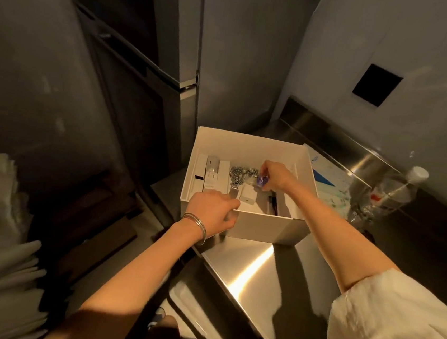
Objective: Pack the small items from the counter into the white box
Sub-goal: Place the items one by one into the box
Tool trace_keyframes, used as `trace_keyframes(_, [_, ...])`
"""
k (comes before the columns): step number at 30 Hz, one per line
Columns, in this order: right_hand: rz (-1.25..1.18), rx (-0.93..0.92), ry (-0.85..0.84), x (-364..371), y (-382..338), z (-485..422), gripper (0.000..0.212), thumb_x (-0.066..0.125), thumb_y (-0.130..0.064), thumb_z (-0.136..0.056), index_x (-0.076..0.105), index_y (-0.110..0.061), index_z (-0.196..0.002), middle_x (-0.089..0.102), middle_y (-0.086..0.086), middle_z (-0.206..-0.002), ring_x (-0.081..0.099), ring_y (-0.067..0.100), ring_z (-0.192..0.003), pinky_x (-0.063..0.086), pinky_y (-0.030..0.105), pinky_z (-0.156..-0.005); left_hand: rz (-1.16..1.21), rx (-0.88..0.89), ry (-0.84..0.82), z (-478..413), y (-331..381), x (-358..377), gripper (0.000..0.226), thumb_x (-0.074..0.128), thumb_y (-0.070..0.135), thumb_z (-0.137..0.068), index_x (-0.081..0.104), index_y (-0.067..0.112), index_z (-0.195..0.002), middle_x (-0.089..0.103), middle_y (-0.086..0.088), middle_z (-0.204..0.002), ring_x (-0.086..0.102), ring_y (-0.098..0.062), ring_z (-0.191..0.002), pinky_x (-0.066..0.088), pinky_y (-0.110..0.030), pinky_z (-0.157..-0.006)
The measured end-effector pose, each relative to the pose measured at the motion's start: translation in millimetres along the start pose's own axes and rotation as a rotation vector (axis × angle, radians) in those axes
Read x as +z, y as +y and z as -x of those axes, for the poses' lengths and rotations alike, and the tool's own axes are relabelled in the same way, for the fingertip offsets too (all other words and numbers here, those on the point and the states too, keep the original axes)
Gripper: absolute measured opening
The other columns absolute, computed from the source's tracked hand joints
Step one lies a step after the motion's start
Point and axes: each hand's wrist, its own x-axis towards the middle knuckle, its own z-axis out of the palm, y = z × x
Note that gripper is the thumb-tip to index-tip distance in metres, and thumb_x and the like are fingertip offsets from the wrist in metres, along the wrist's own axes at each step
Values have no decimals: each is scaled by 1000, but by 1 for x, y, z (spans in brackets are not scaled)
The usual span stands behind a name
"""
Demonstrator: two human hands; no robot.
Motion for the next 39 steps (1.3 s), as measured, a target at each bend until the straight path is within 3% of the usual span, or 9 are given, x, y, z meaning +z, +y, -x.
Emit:
trace_keyframes(7, [-41, 9, 122, 26, -4, -17, 26, 66, -15, -84, 41, -17, -90, 60, 16, -111, 55, 28, -89, 41, 32, -75, 51, 0, 5, 1, -2, 1, 25, 41, 36, -91, 58, 20, -97, 63, -1, -90, 55, -20, -83, 41, -26, -61])
trace_keyframes(13, [-238, -8, 137, 4, -1, -2, 19, 67, -8, -82, 60, -12, -100, 61, 11, -112, 57, 27, -103, 45, 26, -84, 61, 7, 46, 1, -2, 3, 23, 42, 35, -90, 59, 20, -94, 61, 0, -86, 55, -19, -81, 39, -25, -58])
trace_keyframes(18, [-335, -85, 268, -38, 33, 60, 5, 61, -9, -86, 64, -12, -89, 64, 3, -96, 61, 18, -91, 49, 27, -84, 40, 49, 111, -1, -5, 7, 15, 68, 28, -72, 57, 19, -66, 56, 2, -55, 53, -18, -52, 21, -14, -43])
trace_keyframes(22, [-421, 54, 375, -47, 95, 102, 7, 61, -7, -86, 64, -12, -91, 65, 4, -95, 62, 19, -91, 50, 31, -86, 45, 42, 126, -2, -4, 10, 16, 70, 28, -70, 57, 21, -65, 54, 3, -53, 48, -16, -48, 32, -16, -41])
trace_keyframes(28, [-180, 250, 53, 1, 167, 111, 28, 68, -3, -77, 63, -13, -103, 61, 11, -116, 55, 27, -110, 45, 34, -93, 49, 3, 90, -1, -4, 9, 13, 58, 35, -82, 59, 22, -78, 58, 2, -65, 48, -15, -60, 31, -18, -46])
trace_keyframes(32, [49, 227, 53, 23, 173, 104, 33, 68, -7, -76, 56, -23, -102, 59, 9, -114, 55, 27, -106, 51, 42, -89, 46, -28, 41, -1, -2, 7, 15, 55, 38, -83, 59, 24, -83, 60, 3, -70, 50, -15, -63, 45, -25, -51])
trace_keyframes(35, [234, 225, 41, 23, 166, 109, 32, 66, -25, -80, 53, -22, -110, 59, 7, -113, 56, 26, -102, 53, 43, -83, 41, -35, 26, 0, -2, 6, 16, 54, 39, -84, 58, 23, -83, 60, 2, -72, 50, -15, -65, 43, -23, -51])
trace_keyframes(37, [204, 242, 60, 9, 156, 119, 39, 67, -38, -79, 54, -20, -111, 62, 5, -110, 60, 25, -98, 54, 40, -81, 40, -39, 23, 0, -2, 6, 16, 54, 38, -84, 58, 23, -82, 60, 2, -71, 49, -14, -64, 34, -21, -49])
trace_keyframes(39, [77, 252, 142, -15, 143, 128, 45, 69, -37, -79, 53, -17, -116, 62, 7, -112, 60, 24, -99, 53, 37, -83, 38, -42, 24, -1, -1, 5, 16, 54, 38, -84, 58, 23, -81, 60, 2, -71, 48, -14, -64, 34, -20, -49])
